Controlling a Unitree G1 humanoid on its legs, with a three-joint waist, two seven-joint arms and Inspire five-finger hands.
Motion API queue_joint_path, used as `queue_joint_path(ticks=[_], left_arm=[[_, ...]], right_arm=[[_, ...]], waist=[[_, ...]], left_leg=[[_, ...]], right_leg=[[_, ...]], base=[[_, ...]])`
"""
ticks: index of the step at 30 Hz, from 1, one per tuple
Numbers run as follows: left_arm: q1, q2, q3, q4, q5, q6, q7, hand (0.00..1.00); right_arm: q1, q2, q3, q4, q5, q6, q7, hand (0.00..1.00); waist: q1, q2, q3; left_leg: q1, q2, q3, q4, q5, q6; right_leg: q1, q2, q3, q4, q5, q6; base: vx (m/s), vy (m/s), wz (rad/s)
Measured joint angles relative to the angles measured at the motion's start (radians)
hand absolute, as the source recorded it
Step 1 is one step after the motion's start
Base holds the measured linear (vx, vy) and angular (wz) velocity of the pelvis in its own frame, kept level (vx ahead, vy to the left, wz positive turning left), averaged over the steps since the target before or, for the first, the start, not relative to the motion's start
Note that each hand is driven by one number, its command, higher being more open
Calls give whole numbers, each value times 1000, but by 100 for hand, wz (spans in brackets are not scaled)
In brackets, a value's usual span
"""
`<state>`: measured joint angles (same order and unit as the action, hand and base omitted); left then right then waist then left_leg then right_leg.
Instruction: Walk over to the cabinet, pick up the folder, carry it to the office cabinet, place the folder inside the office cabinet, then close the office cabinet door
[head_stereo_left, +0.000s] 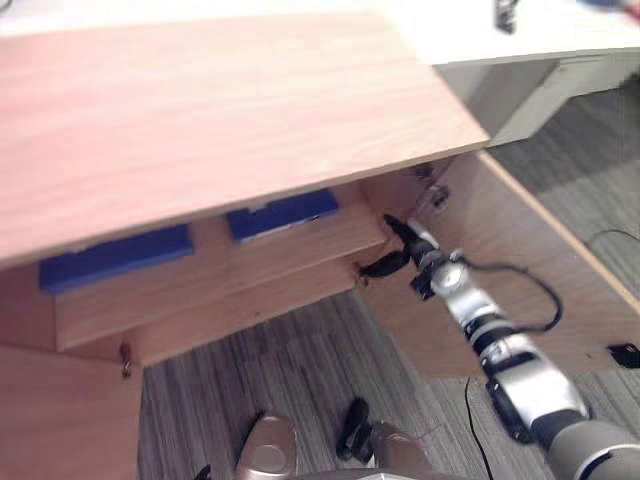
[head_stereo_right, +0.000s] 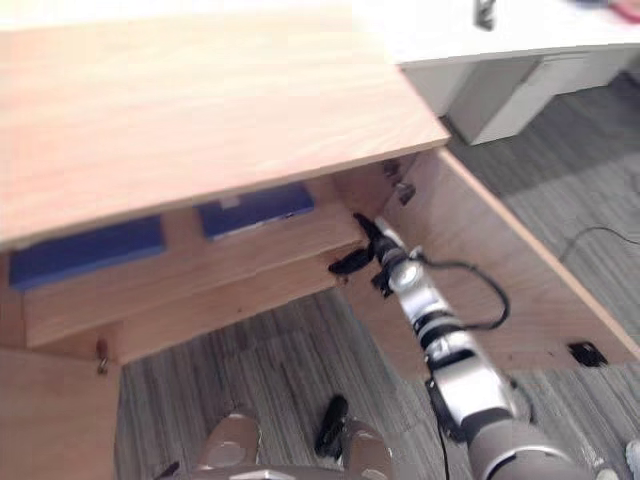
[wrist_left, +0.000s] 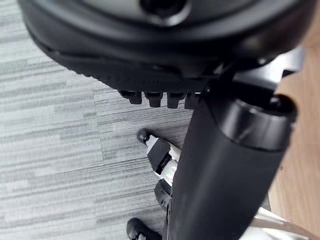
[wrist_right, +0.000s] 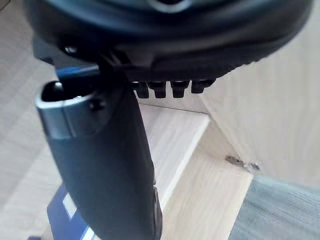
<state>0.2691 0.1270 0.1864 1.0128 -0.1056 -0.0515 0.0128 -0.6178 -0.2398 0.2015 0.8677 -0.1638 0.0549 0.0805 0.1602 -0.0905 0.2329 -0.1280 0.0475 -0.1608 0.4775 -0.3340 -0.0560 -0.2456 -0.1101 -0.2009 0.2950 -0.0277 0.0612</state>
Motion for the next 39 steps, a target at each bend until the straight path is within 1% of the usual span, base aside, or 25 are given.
queue_joint_path(ticks=[2, 3, 5, 6, 7, 8, 9, 10, 11, 12, 13, 14, 15, 16, 18, 20, 23, 24, 26, 28, 29, 32, 35, 37, 39], left_arm=[[3, -4, -1, 12, 26, 12, 8, 100], [4, -4, -2, 19, 38, 21, 13, 100], [5, -6, -3, 34, 38, 33, 18, 100], [6, -8, -2, 40, 38, 37, 22, 100], [9, -18, 11, 48, 38, 41, 26, 100], [15, -30, 28, 52, 38, 44, 30, 100], [20, -35, 32, 53, 38, 45, 32, 100], [27, -38, 31, 56, 38, 55, 33, 100], [30, -41, 31, 56, 38, 58, 34, 100], [37, -47, 31, 56, 38, 62, 38, 100], [42, -50, 29, 55, 38, 62, 45, 100], [42, -50, 29, 56, 39, 62, 48, 100], [38, -53, 26, 56, 40, 62, 50, 100], [40, -55, 25, 56, 41, 62, 53, 100], [42, -56, 16, 69, 41, 61, 59, 100], [41, -57, 5, 72, 41, 61, 70, 100], [43, -55, -4, 71, 41, 61, 77, 100], [43, -54, -4, 71, 41, 61, 78, 100], [50, -52, -4, 62, 41, 61, 81, 100], [63, -52, -4, 38, 41, 61, 85, 100], [68, -51, -4, 31, 40, 61, 88, 100], [73, -47, -9, 31, 40, 61, 88, 100], [78, -47, -14, 30, 40, 59, 87, 100], [80, -49, -14, 30, 40, 59, 84, 100], [83, -49, -16, 30, 40, 59, 82, 100]], right_arm=[[104, 68, -41, 12, 23, 1, -20, 100], [171, 109, -57, 23, 29, 7, -34, 100], [280, 151, -65, 30, 30, 13, -48, 100], [317, 163, -65, 32, 31, 19, -49, 100], [382, 179, -66, 34, 51, 33, -50, 100], [428, 191, -72, 35, 55, 43, -51, 100], [445, 195, -77, 35, 62, 44, -54, 100], [470, 210, -132, 35, 93, 45, -63, 100], [477, 213, -157, 34, 101, 45, -70, 100], [481, 213, -192, 31, 127, 44, -85, 100], [481, 212, -227, 17, 129, 41, -99, 100], [481, 210, -237, 2, 129, 40, -109, 100], [481, 206, -266, -27, 132, 35, -125, 100], [482, 200, -272, -35, 139, 30, -136, 100], [481, 175, -315, -64, 170, 16, -172, 100], [480, 154, -341, -85, 191, 8, -198, 100], [480, 137, -400, -99, 215, 8, -243, 100], [481, 134, -425, -109, 218, 8, -260, 100], [479, 128, -448, -122, 241, 8, -279, 100], [475, 126, -457, -140, 245, 8, -286, 100], [467, 115, -459, -145, 245, 8, -299, 100], [432, 92, -463, -145, 245, 8, -326, 100], [385, 58, -462, -145, 245, 7, -329, 100], [322, 33, -453, -144, 245, 6, -329, 100], [268, 19, -443, -128, 247, 2, -328, 100]], waist=[[-10, 9, -7], [-26, 16, -11], [-50, 25, -13], [-58, 29, -15], [-68, 40, -16], [-75, 53, -16], [-81, 58, -15], [-90, 62, -14], [-93, 66, -15], [-93, 75, -25], [-92, 78, -33], [-92, 77, -33], [-96, 87, -29], [-99, 92, -33], [-96, 108, -51], [-96, 121, -60], [-100, 121, -62], [-101, 119, -63], [-100, 110, -76], [-95, 105, -78], [-84, 101, -80], [-86, 99, -89], [-84, 103, -93], [-78, 106, -95], [-75, 109, -96]], left_leg=[[62, -18, 73, -59, 19, 18], [91, -35, 115, -92, 31, 33], [129, -53, 174, -127, 41, 47], [143, -57, 193, -136, 42, 49], [167, -58, 235, -146, 44, 52], [189, -50, 280, -162, 53, 67], [199, -47, 304, -177, 58, 75], [229, -51, 360, -216, 67, 90], [238, -51, 380, -227, 71, 96], [249, -47, 413, -240, 75, 100], [249, -47, 442, -249, 81, 96], [249, -47, 452, -251, 84, 92], [249, -38, 457, -256, 96, 77], [250, -35, 451, -265, 107, 69], [250, -24, 423, -310, 144, 51], [245, -10, 415, -340, 157, 36], [243, 3, 413, -368, 176, 28], [240, 8, 410, -370, 176, 27], [220, 8, 397, -369, 168, 22], [214, 7, 389, -371, 166, 22], [215, 9, 385, -371, 166, 21], [216, 9, 358, -369, 166, 21], [216, 11, 339, -369, 166, 17], [217, 13, 336, -369, 165, 13], [217, 15, 332, -369, 163, 10]], right_leg=[[31, -5, 72, -57, 45, 18], [36, -12, 113, -82, 69, 29], [34, -21, 169, -92, 89, 40], [34, -23, 174, -91, 97, 38], [31, -24, 144, -84, 116, 15], [32, -25, 74, -87, 140, -29], [32, -29, 20, -78, 135, -55], [14, -74, -138, 57, 29, -104], [16, -90, -181, 102, -1, -107], [26, -112, -235, 158, -50, -98], [44, -122, -247, 162, -82, -70], [55, -122, -246, 142, -94, -47], [56, -97, -239, 105, -71, -54], [57, -85, -233, 86, -60, -63], [58, -32, -203, 1, -10, -86], [60, 8, -193, -66, 26, -100], [99, 56, -193, -194, 93, -110], [120, 72, -192, -251, 120, -105], [130, 90, -189, -319, 144, -99], [138, 103, -186, -357, 147, -95], [152, 115, -181, -384, 152, -87], [156, 121, -181, -384, 154, -86], [159, 126, -180, -384, 156, -86], [160, 129, -176, -384, 174, -95], [161, 132, -176, -384, 177, -98]], base=[[-7, 218, -103], [-25, 254, -101], [-25, 179, -82], [-22, 139, -93], [-27, 122, -106], [-41, 115, -109], [-101, 117, -114], [-99, 82, -85], [-94, 69, -96], [-31, 7, -84], [-19, -17, -81], [-22, -64, -72], [-22, -82, -45], [-22, -125, -57], [-1, -152, -55], [-22, -156, -37], [-90, -142, -13], [-112, -109, -9], [-110, -111, -14], [-62, -79, -23], [-46, -56, -18], [-16, -34, -4], [22, -17, 10], [33, 9, 5], [41, 20, 5]])
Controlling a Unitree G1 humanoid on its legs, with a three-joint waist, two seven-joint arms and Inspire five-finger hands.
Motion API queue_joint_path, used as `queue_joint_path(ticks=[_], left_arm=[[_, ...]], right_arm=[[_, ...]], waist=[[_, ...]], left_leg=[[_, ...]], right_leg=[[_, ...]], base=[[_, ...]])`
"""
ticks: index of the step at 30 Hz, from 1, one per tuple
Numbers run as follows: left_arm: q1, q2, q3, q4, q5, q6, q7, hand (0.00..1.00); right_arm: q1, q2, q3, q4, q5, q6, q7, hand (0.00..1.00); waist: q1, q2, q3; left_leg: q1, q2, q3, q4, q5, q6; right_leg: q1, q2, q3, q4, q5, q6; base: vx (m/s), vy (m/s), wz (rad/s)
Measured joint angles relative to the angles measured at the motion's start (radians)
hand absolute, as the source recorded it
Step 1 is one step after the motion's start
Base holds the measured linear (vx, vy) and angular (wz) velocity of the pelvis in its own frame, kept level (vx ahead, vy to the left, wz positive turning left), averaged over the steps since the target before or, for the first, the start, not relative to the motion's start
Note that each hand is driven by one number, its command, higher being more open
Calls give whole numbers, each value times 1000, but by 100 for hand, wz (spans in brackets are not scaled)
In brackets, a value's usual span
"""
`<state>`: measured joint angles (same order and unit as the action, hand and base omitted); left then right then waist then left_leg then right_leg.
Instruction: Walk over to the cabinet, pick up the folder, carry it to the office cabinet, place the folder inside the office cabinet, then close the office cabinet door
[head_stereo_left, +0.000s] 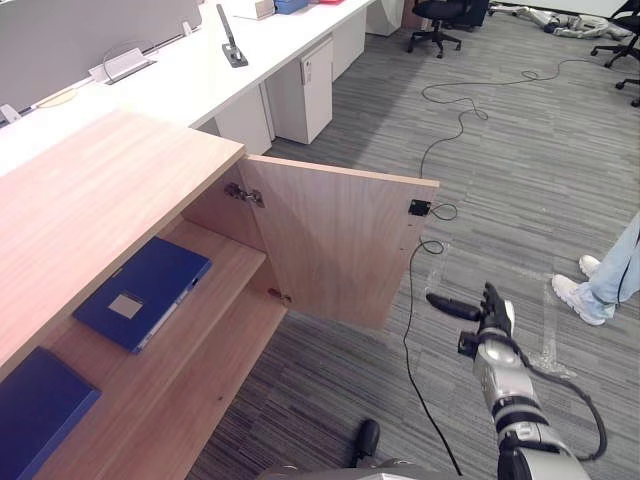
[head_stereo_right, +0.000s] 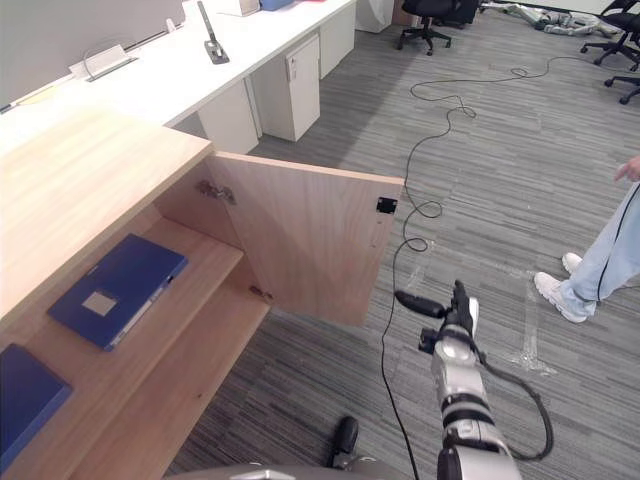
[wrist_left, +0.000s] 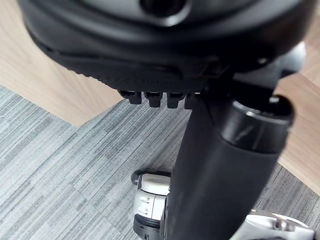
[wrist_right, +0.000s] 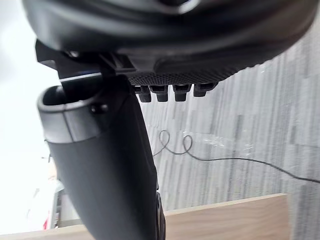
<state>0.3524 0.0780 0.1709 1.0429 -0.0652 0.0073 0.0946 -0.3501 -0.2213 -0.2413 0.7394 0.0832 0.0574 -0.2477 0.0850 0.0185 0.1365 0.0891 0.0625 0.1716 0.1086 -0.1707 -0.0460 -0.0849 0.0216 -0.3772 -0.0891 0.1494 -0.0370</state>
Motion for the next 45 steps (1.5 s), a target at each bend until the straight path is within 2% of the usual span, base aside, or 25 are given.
queue_joint_path(ticks=[2, 5, 12, 20, 28, 30, 31, 32, 33, 36, 37, 38, 39, 42, 43, 44, 45], left_arm=[[0, -3, -2, 0, 0, 0, -8, 100], [1, -7, -2, 4, 0, -3, -13, 100], [-4, -8, 1, 13, 0, -7, -11, 100], [-18, -4, 14, 31, 58, -15, 7, 100], [-36, 17, 53, 50, 77, -21, 6, 100], [-52, 25, 71, 70, 89, -20, 5, 100], [-57, 27, 84, 77, 101, -20, 4, 100], [-69, 39, 98, 98, 119, -19, 3, 100], [-75, 43, 111, 105, 123, -19, 2, 100], [-119, 76, 134, 147, 173, 2, 0, 100], [-128, 83, 134, 157, 182, 6, -1, 100], [-141, 95, 134, 172, 184, 21, -6, 100], [-148, 105, 134, 182, 184, 28, -9, 100], [-149, 113, 165, 191, 183, 30, -13, 100], [-149, 116, 194, 200, 182, 30, -11, 100], [-147, 115, 203, 200, 181, 30, -10, 100], [-140, 103, 207, 199, 175, 30, -7, 100]], right_arm=[[-97, -51, 46, 54, 6, -6, 12, 100], [-202, -104, 110, 122, 38, -22, 29, 100], [-345, -118, 233, 171, 78, -69, 62, 100], [-368, -162, 353, 194, 76, -69, 71, 100], [-387, -241, 602, 174, 89, -70, 136, 100], [-385, -302, 768, 97, 95, -70, 145, 100], [-383, -321, 810, 71, 87, -71, 157, 100], [-379, -367, 925, 13, 48, -70, 185, 100], [-377, -385, 976, -18, 31, -69, 198, 100], [-358, -461, 1217, -220, -24, -69, 316, 100], [-358, -470, 1259, -267, -36, -69, 342, 100], [-359, -482, 1327, -369, -56, -68, 409, 100], [-359, -490, 1380, -475, -62, -72, 479, 100], [-359, -470, 1468, -648, -61, -125, 564, 100], [-360, -444, 1483, -716, -63, -168, 582, 100], [-360, -442, 1487, -747, -65, -188, 591, 100], [-365, -441, 1501, -793, -77, -216, 596, 100]], waist=[[13, 7, -4], [24, 15, -6], [53, 16, -6], [39, 12, -2], [23, -16, 14], [8, -23, 18], [2, -26, 20], [-10, -35, 19], [-13, -39, 19], [-36, -66, 11], [-39, -70, 9], [-40, -78, 2], [-42, -86, -3], [-41, -103, -15], [-31, -117, -32], [-22, -121, -38], [-4, -110, -51]], left_leg=[[1, 0, -6, 0, 0, -2], [12, 0, -17, 0, -1, -1], [31, -17, -26, -2, -5, 6], [34, -21, -28, -7, -5, 6], [35, -2, -27, -9, -6, 4], [39, 8, -15, -9, -10, -2], [40, 11, -13, -9, -10, -4], [42, 23, -4, -5, -13, -11], [41, 30, 3, 1, -18, -18], [33, 62, 23, 32, -36, -44], [33, 68, 29, 35, -38, -47], [33, 78, 42, 40, -42, -54], [33, 87, 42, 44, -46, -58], [28, 97, 39, 60, -53, -62], [12, 95, 35, 58, -51, -61], [12, 95, 31, 49, -49, -57], [5, 118, 21, 21, -36, -41]], right_leg=[[3, 1, 0, 0, 6, -18], [17, 1, -3, 0, 10, -27], [36, -14, -3, 0, 14, -30], [36, -16, 0, -1, 18, -30], [36, 4, 4, -1, 6, -37], [33, 18, 19, -1, 1, -43], [33, 22, 21, -1, -1, -46], [33, 36, 28, -1, 0, -58], [32, 44, 35, -1, 1, -61], [24, 83, 64, 0, -4, -74], [23, 90, 72, 0, -4, -74], [17, 106, 90, 0, -5, -74], [14, 118, 104, 0, -7, -74], [11, 134, 110, -1, -20, -84], [-7, 136, 108, -1, -42, -81], [-14, 137, 95, 1, -71, -58], [-28, 142, 50, 27, -124, -17]], base=[[57, 40, 5], [54, 73, 9], [4, 99, 4], [-31, 50, -2], [-51, -20, -4], [-12, -26, -20], [7, -52, -25], [17, -59, -22], [33, -81, -35], [60, -105, -33], [66, -114, -41], [65, -97, -47], [61, -94, -48], [25, -86, -16], [-12, -67, -5], [7, -71, -12], [28, -1, -7]])
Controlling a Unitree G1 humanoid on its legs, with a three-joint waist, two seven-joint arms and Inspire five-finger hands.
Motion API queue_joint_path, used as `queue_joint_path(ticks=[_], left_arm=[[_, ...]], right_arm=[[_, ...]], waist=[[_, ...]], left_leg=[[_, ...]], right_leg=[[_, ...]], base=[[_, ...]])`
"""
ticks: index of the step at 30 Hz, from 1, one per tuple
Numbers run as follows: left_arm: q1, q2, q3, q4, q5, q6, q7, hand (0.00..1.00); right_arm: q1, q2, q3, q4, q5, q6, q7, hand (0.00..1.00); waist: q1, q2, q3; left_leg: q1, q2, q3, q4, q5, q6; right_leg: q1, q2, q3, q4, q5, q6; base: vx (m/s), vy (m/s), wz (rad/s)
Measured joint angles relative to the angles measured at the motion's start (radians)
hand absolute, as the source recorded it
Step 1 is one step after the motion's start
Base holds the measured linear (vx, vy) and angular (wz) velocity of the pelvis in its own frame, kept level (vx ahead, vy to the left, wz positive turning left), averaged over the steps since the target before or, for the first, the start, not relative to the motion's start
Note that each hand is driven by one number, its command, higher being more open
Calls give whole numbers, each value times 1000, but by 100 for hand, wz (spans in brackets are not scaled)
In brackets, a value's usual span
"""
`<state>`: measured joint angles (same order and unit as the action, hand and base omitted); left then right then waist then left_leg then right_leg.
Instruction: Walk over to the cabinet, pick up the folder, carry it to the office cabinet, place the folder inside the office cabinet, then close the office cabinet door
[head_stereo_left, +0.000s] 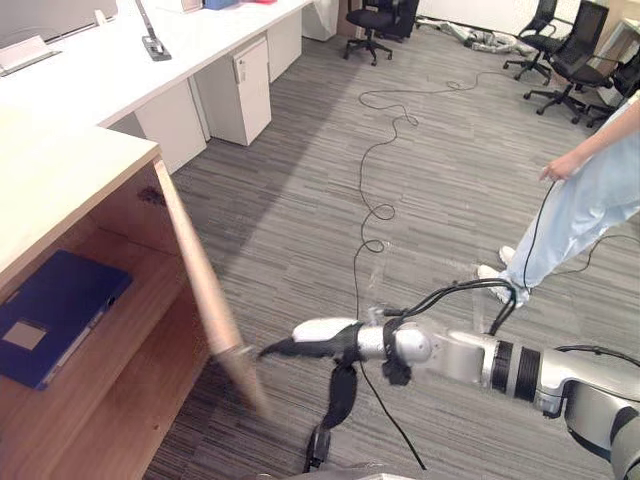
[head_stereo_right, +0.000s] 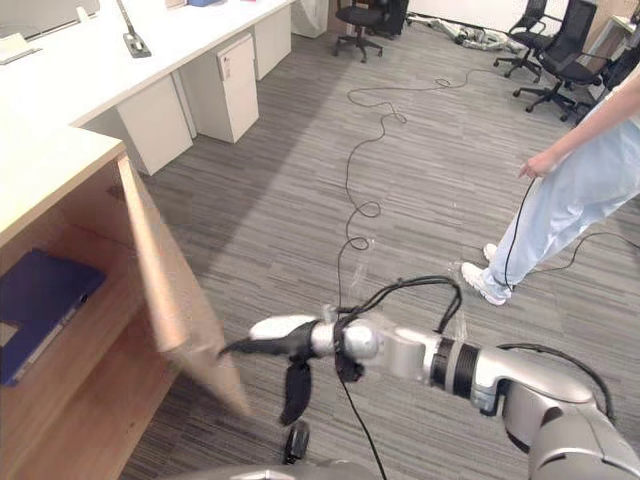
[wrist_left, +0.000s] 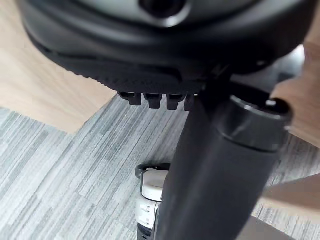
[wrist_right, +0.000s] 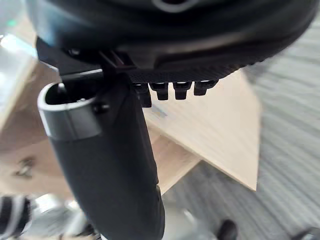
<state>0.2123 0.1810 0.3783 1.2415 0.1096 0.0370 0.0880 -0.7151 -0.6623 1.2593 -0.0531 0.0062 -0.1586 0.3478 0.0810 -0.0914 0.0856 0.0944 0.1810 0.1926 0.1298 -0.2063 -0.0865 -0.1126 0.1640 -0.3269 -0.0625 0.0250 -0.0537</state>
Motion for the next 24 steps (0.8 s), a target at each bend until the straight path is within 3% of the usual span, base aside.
queue_joint_path(ticks=[1, 2, 5, 6, 7, 8, 9, 10, 13, 15, 16, 18, 19, 20, 21, 22, 23, 24], left_arm=[[5, 5, 8, 8, -24, -1, 6, 100], [5, 11, 23, 13, -29, 2, 10, 100], [17, 10, 35, 13, -30, 4, 17, 100], [23, 11, 39, 13, -30, 3, 16, 100], [23, 2, 38, 11, -30, 3, 16, 100], [26, -19, 40, 9, -31, 0, 18, 100], [33, -4, 40, 12, -34, -2, 22, 100], [40, -1, 36, 7, -36, -6, 20, 100], [132, -16, -52, -156, -40, -14, 11, 100], [175, -37, -102, -248, -61, -59, -6, 100], [173, -53, -104, -248, -77, -73, -12, 100], [170, -78, -142, -247, -101, -93, -24, 100], [167, -86, -170, -238, -100, -100, -29, 100], [161, -89, -177, -233, -101, -101, -30, 100], [151, -110, -184, -224, -99, -100, -26, 100], [134, -108, -197, -210, -100, -101, -21, 100], [124, -104, -196, -210, -100, -102, -18, 100], [95, -94, -196, -213, -102, -102, -8, 100]], right_arm=[[-23, 3, 15, -44, -6, -42, 3, 100], [-23, 6, 22, -53, -6, -60, 2, 100], [-52, -10, 35, -72, -13, -79, -1, 100], [-56, -20, 37, -72, -15, -78, -2, 100], [-52, -28, 39, -71, -17, -78, -3, 100], [-54, -47, 48, -73, -26, -82, -5, 100], [-48, -48, 57, -67, -34, -83, -5, 100], [-40, -53, 69, -52, -57, -82, -2, 100], [35, -46, 44, 11, -66, -81, -3, 100], [195, -29, -38, 121, -124, -47, 3, 100], [254, -4, -75, 190, -152, -32, 5, 100], [377, 82, -184, 359, -213, -3, 2, 100], [443, 163, -255, 487, -266, 15, -14, 100], [463, 213, -293, 555, -292, 25, -22, 100], [482, 316, -388, 712, -326, 33, -38, 100], [488, 406, -484, 837, -352, 48, -76, 100], [489, 445, -540, 887, -362, 56, -98, 100], [484, 507, -662, 971, -361, 67, -142, 100]], waist=[[-5, -17, -5], [-6, -24, -15], [0, -35, -42], [6, -41, -47], [16, -17, -47], [18, -1, -46], [6, -13, -49], [20, -13, -55], [41, -14, -55], [94, 4, -45], [110, 14, -36], [112, 39, -1], [112, 42, 3], [116, 47, 5], [130, 65, 17], [133, 85, 31], [129, 92, 33], [127, 96, 39]], left_leg=[[0, -8, 6, 21, -2, -45], [-3, -5, -3, 32, -3, -47], [-1, -6, -11, 37, -2, -44], [-3, -12, -10, 23, 1, -38], [-3, 12, -15, 4, 14, -14], [-4, 33, -2, 5, 19, -41], [-6, 17, -11, 14, 18, -41], [-8, 24, -28, 16, 23, -35], [-28, 13, -84, 16, 35, -20], [-66, -16, -197, 42, 41, -9], [-73, -36, -250, 56, 38, -4], [-95, -124, -348, 130, 31, 1], [-118, -193, -421, 179, 8, 41], [-129, -216, -458, 190, 7, 43], [-152, -234, -529, 190, 12, 67], [-165, -247, -617, 195, 26, 91], [-176, -254, -672, 199, 29, 92], [-207, -272, -779, 200, 41, 80]], right_leg=[[-44, -38, 0, 105, 24, -96], [-28, -33, -7, 89, 31, -133], [10, -18, -1, 21, 55, -107], [12, -16, -2, 2, 23, -68], [6, -9, -21, 27, -25, -14], [-51, -40, -5, 215, -30, -152], [-40, -57, 53, 219, -57, -103], [2, -46, 37, 148, -27, -86], [30, -55, -15, 95, -9, -76], [47, -94, -112, 95, -22, -68], [45, -129, -160, 152, -56, -58], [35, -252, -275, 332, -159, -18], [31, -332, -345, 428, -212, 3], [31, -360, -365, 463, -227, 11], [16, -396, -350, 552, -221, 5], [-30, -395, -192, 627, -201, 1], [-48, -378, -101, 635, -214, 11], [-58, -327, 90, 590, -243, 43]], base=[[50, 27, 6], [61, 21, 21], [24, -49, 0], [-29, -7, -31], [-13, 68, -34], [33, 144, -8], [53, 97, 18], [49, 28, 32], [-12, -50, 53], [-48, 6, 134], [-63, 74, 169], [-114, 205, 203], [-125, 257, 198], [-97, 199, 192], [-103, 122, 183], [-96, 84, 199], [-33, 35, 234], [31, -44, 201]])
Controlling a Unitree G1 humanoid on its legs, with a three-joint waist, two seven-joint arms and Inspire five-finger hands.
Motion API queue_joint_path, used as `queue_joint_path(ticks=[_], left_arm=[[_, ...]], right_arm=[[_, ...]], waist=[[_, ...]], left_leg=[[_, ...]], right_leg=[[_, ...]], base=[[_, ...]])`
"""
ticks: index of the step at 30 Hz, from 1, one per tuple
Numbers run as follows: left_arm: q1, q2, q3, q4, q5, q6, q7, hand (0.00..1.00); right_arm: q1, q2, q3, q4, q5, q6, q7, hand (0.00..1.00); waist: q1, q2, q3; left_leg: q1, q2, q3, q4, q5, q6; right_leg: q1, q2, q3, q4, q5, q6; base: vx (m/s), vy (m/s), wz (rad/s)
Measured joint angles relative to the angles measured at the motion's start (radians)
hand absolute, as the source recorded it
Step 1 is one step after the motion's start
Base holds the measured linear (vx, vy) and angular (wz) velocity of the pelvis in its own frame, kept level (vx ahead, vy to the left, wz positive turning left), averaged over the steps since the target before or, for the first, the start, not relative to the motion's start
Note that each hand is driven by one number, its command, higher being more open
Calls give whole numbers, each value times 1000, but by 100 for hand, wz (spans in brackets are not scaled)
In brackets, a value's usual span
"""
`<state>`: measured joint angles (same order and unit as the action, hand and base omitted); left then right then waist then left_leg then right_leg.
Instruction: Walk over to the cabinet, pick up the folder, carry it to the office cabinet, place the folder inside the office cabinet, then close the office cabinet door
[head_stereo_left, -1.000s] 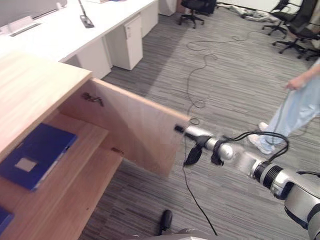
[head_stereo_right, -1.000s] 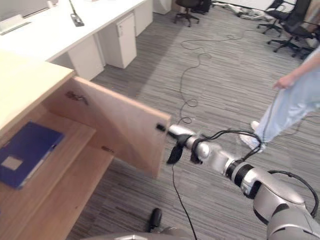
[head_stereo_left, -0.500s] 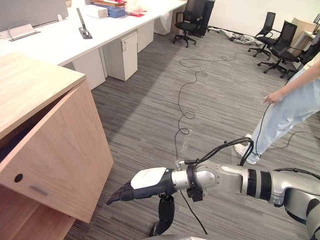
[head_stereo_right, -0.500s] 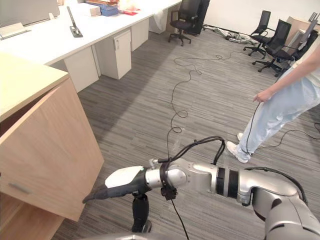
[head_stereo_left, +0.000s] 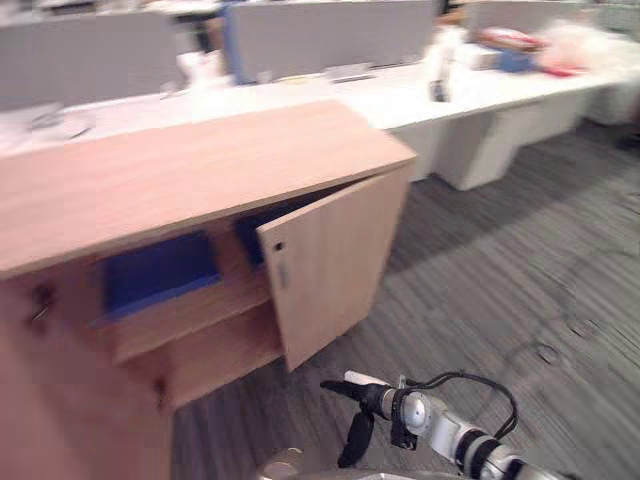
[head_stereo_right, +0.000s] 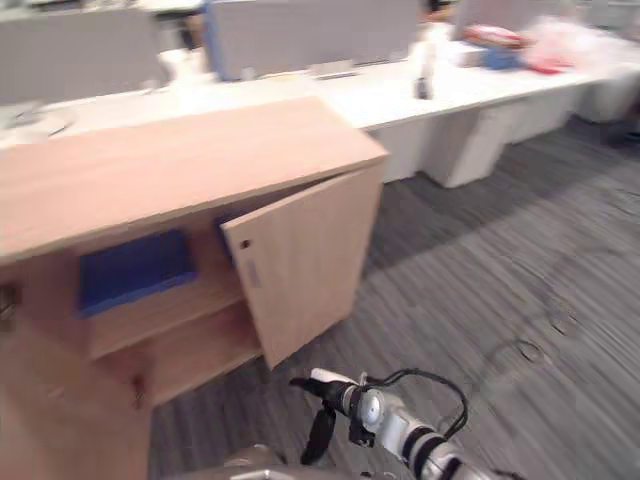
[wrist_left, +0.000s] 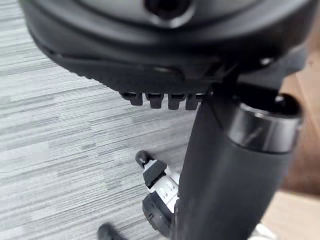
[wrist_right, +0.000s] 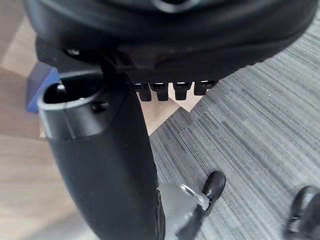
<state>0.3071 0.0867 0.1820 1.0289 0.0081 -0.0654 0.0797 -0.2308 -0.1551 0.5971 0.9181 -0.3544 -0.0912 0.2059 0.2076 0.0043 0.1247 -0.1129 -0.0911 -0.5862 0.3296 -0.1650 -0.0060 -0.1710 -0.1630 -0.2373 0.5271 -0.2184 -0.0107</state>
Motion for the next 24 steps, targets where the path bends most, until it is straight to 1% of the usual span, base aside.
queue_joint_path(ticks=[1, 2, 3, 4, 5, 6, 7, 8, 9, 10, 11, 12, 13, 14, 16, 17, 18, 19, 20, 21, 22, 23, 24], left_arm=[[-12, 6, 0, -2, -2, -1, 3, 100], [-28, 25, 0, -9, -8, -6, 9, 100], [-50, 33, 22, -5, -10, -5, 11, 100], [-51, 28, 37, -14, -12, -2, 14, 100], [-49, 14, 67, -29, -17, -5, 21, 100], [-48, -8, 121, -33, -21, -3, 27, 100], [-50, -19, 143, -35, -25, -1, 30, 100], [-53, -43, 181, -47, -44, 1, 33, 100], [-58, -65, 207, -49, -58, 1, 36, 100], [-59, -76, 218, -50, -69, 2, 37, 100], [-57, -86, 248, -58, -100, 6, 34, 100], [-58, -94, 267, -65, -129, 6, 40, 100], [-61, -98, 274, -70, -137, 6, 44, 100], [-64, -106, 275, -84, -151, 6, 45, 100], [-71, -97, 278, -95, -154, 3, 44, 100], [-86, -84, 278, -94, -154, 3, 45, 100], [-92, -68, 277, -89, -153, 3, 45, 100], [-95, -64, 276, -83, -152, 3, 45, 100], [-95, -61, 273, -73, -152, 4, 45, 100], [-99, -53, 269, -59, -152, 4, 44, 100], [-99, -48, 265, -46, -151, 2, 44, 100], [-100, -43, 260, -41, -151, 2, 43, 100], [-99, -34, 253, -33, -151, 1, 43, 100]], right_arm=[[-8, 28, -57, 43, 1, 8, -28, 100], [-32, 82, -160, 125, 5, 32, -82, 100], [-61, 118, -233, 195, 23, 48, -127, 100], [-63, 126, -257, 223, 47, 55, -145, 100], [-55, 133, -276, 246, 77, 76, -164, 100], [-26, 140, -292, 255, 93, 89, -176, 100], [-8, 144, -310, 259, 106, 94, -181, 100], [20, 155, -354, 278, 129, 113, -194, 100], [52, 161, -394, 289, 155, 130, -209, 100], [68, 164, -417, 293, 168, 135, -218, 100], [103, 172, -471, 293, 202, 142, -239, 100], [130, 182, -517, 292, 231, 146, -257, 100], [140, 182, -544, 292, 242, 146, -264, 100], [151, 183, -575, 292, 249, 146, -272, 100], [177, 183, -630, 280, 266, 145, -278, 100], [186, 186, -658, 274, 273, 140, -279, 100], [182, 183, -672, 274, 276, 134, -278, 100], [182, 180, -683, 274, 277, 128, -278, 100], [183, 176, -707, 276, 278, 127, -278, 100], [179, 173, -740, 277, 280, 127, -280, 100], [168, 171, -778, 275, 294, 126, -282, 100], [164, 172, -794, 274, 309, 123, -282, 100], [159, 177, -831, 274, 323, 122, -284, 100]], waist=[[0, -1, 3], [0, -15, 15], [3, -25, 38], [5, -17, 39], [18, -11, 35], [18, -13, 32], [19, -12, 28], [19, -8, 26], [19, -7, 25], [21, -10, 25], [29, -20, 21], [30, -28, 15], [28, -31, 14], [30, -39, 19], [23, -65, 30], [20, -83, 37], [4, -93, 43], [-3, -93, 44], [-6, -91, 45], [-6, -96, 48], [-10, -106, 51], [-16, -110, 52], [-16, -120, 50]], left_leg=[[-17, -11, -45, 3, 10, -9], [-45, -37, -111, 9, 25, -51], [-49, -53, -170, 21, 21, -80], [-50, -48, -203, 16, 19, -83], [-51, -24, -240, -16, 22, -88], [-55, 1, -263, -60, 29, -96], [-62, 16, -273, -78, 36, -101], [-73, 49, -283, -107, 57, -114], [-83, 67, -301, -118, 74, -136], [-84, 70, -312, -120, 77, -144], [-91, 73, -317, -119, 81, -151], [-104, 66, -300, -115, 91, -162], [-110, 63, -291, -115, 96, -163], [-117, 55, -251, -113, 108, -159], [-140, 47, -21, -113, 145, -111], [-163, 66, 205, -99, 143, -31], [-209, 119, 470, -38, 127, 18], [-223, 149, 590, -13, 122, 28], [-219, 184, 740, -3, 125, 39], [-207, 179, 819, -22, 132, 46], [-196, 142, 855, -55, 153, 77], [-185, 124, 858, -79, 158, 84], [-157, 84, 840, -139, 173, 86]], right_leg=[[5, 19, 83, -47, -10, 24], [30, 23, 177, -158, 9, 76], [58, 9, 152, -199, 52, 143], [71, 16, 119, -213, 51, 140], [81, 27, 66, -224, 36, 130], [91, 38, 13, -231, 23, 117], [97, 44, -13, -237, 17, 110], [118, 62, -71, -260, 11, 100], [143, 78, -126, -283, 5, 93], [156, 83, -149, -292, 2, 92], [177, 87, -189, -307, -2, 87], [199, 88, -244, -323, -2, 87], [214, 87, -275, -328, -2, 87], [231, 82, -320, -337, -2, 87], [282, 58, -428, -359, -2, 86], [306, 46, -480, -379, -1, 86], [324, 40, -532, -392, -1, 87], [332, 39, -557, -397, -1, 89], [344, 33, -582, -396, 0, 91], [348, 9, -608, -376, -3, 97], [352, -19, -635, -358, -4, 103], [359, -30, -655, -354, -3, 106], [371, -47, -682, -352, 4, 118]], base=[[72, -162, 234], [68, -282, 196], [49, -293, 178], [32, -333, 134], [11, -251, 112], [25, -304, 105], [39, -257, 112], [69, -292, 119], [79, -227, 116], [104, -183, 103], [129, -153, 98], [134, -141, 103], [140, -123, 97], [108, -93, 99], [72, -63, 115], [94, -60, 127], [118, -56, 121], [142, -36, 107], [188, 46, 90], [320, 170, 96], [328, 201, 88], [317, 210, 88], [209, 114, 76]])
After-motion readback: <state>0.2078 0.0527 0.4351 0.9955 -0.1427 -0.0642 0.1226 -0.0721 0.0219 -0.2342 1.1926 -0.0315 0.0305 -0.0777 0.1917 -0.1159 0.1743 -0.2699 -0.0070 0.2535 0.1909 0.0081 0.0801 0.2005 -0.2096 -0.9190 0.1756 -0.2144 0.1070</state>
